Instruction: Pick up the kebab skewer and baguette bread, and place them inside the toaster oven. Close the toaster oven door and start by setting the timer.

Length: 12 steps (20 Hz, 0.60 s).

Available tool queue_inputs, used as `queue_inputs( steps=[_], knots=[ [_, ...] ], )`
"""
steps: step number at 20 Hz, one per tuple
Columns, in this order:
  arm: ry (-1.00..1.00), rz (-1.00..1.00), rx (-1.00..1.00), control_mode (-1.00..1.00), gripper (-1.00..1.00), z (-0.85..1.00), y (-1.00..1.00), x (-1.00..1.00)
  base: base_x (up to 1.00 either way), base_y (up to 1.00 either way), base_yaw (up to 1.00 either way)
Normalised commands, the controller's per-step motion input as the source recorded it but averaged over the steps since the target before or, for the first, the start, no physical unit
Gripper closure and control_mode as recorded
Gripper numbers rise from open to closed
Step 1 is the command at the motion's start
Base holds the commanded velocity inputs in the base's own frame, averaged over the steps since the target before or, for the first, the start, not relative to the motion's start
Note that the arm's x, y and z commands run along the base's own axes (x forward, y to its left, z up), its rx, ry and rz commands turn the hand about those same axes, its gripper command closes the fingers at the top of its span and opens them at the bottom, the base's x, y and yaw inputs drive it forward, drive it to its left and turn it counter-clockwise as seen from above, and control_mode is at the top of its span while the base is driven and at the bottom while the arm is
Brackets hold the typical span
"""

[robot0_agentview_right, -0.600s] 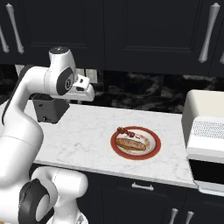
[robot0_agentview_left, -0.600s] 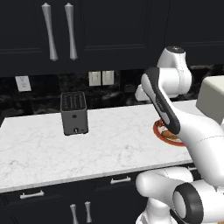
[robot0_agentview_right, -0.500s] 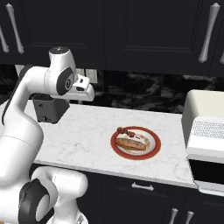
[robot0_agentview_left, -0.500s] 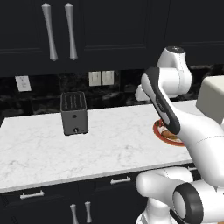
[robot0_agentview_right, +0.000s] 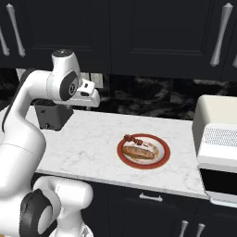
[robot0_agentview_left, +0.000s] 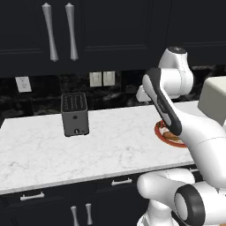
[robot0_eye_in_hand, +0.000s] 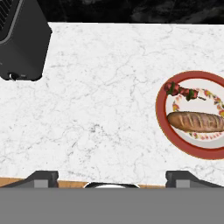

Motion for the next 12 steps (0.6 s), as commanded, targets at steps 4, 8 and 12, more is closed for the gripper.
queue_inputs(
  steps=[4, 8, 12],
  knots=[
    [0.00, 0.00, 0.00, 1.00, -1.00, 0.00, 0.00, 0.00, 0.00, -0.30, 0.00],
    [0.00, 0.00, 0.00, 1.00, -1.00, 0.00, 0.00, 0.00, 0.00, -0.98, 0.00],
    [0.00, 0.00, 0.00, 1.00, -1.00, 0.00, 0.00, 0.00, 0.00, -0.92, 0.00]
  ],
)
